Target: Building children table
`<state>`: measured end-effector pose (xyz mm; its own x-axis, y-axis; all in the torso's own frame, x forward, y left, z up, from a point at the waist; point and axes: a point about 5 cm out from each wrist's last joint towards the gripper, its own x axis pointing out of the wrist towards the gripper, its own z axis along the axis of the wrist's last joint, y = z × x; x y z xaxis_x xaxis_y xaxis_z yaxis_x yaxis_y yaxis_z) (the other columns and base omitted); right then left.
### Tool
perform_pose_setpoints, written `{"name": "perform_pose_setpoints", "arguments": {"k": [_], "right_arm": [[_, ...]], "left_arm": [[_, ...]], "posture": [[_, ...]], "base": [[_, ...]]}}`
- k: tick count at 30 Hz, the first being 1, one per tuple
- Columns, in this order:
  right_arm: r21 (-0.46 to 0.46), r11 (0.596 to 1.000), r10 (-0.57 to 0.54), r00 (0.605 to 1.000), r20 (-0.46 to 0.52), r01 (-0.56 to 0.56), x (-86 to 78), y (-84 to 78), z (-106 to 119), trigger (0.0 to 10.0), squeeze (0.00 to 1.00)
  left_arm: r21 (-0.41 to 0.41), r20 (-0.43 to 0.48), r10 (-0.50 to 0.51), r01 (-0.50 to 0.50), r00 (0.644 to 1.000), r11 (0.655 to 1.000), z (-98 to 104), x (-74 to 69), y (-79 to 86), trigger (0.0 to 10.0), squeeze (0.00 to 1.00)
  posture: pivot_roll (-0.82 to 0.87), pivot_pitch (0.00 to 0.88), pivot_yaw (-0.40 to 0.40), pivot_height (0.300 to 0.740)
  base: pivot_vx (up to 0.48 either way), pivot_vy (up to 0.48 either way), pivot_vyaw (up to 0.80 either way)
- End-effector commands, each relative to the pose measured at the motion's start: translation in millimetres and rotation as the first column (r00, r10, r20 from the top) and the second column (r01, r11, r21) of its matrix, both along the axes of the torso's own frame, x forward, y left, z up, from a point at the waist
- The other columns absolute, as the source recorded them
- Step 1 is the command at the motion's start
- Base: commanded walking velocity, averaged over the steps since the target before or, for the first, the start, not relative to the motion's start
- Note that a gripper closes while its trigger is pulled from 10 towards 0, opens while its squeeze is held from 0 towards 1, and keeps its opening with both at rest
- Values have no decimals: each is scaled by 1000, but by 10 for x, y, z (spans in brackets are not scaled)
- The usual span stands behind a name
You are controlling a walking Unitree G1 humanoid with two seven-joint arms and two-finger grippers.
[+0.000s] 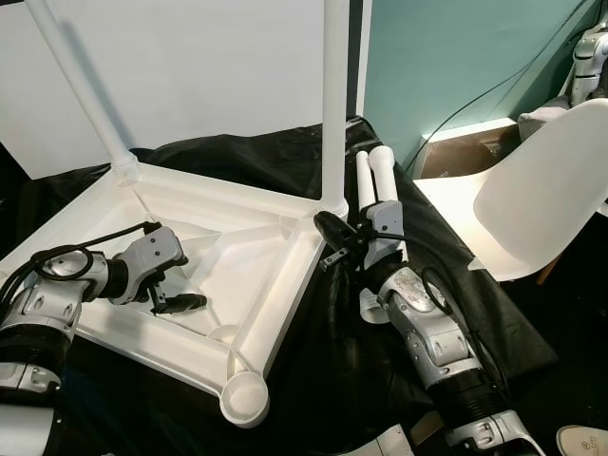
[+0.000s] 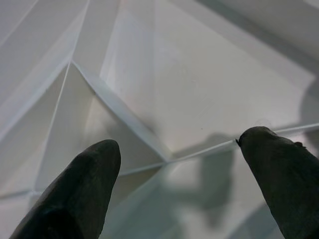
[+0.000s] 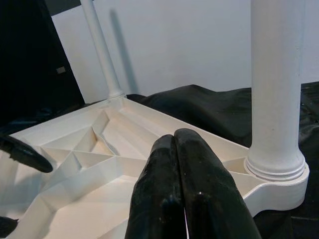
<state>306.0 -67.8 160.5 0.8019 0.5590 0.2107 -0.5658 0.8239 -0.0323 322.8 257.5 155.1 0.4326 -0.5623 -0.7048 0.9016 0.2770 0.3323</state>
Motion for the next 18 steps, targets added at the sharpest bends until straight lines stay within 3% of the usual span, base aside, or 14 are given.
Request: {"name": "perform_pose_setpoints", "arguments": {"k": [1,4,7,10,15,16,18], "right_arm": [[6,1000,1,1000,-6,-1,5,-4,6,10000,0],[7,1000,23,999,-24,-22,5,13,-2,10000,0],[1,998,58,998,-40,-58,-15,40,-17,10000,0],[1,998,58,998,-40,-58,-15,40,-17,10000,0],[-36,990,131,990,-60,-133,-74,92,-67,10000,0],[-42,989,136,989,-63,-139,-77,95,-74,10000,0],[-45,989,135,989,-64,-138,-75,94,-77,10000,0]], "left_arm": [[74,64,26,-31,998,997,-72,18,27,10000,0],[100,-83,-93,101,992,990,-159,-72,-41,10000,0],[123,-145,-124,142,982,982,-191,-103,-35,10000,0],[123,-145,-124,142,982,982,-191,-103,-35,10000,0],[190,-177,-114,148,978,970,-189,-69,10,10000,0],[196,-189,-105,142,976,970,-169,-58,29,10000,55],[189,-199,-97,135,975,973,-141,-45,46,10000,55]], "posture": [[-47,0,61,740],[-48,0,58,740],[-49,0,58,740],[-49,0,58,740],[-54,0,61,740],[-55,0,61,740],[-55,0,63,740]], "base": [[0,0,0],[0,0,0],[0,0,0],[0,0,0],[0,0,0],[0,0,0],[0,0,0]]}}
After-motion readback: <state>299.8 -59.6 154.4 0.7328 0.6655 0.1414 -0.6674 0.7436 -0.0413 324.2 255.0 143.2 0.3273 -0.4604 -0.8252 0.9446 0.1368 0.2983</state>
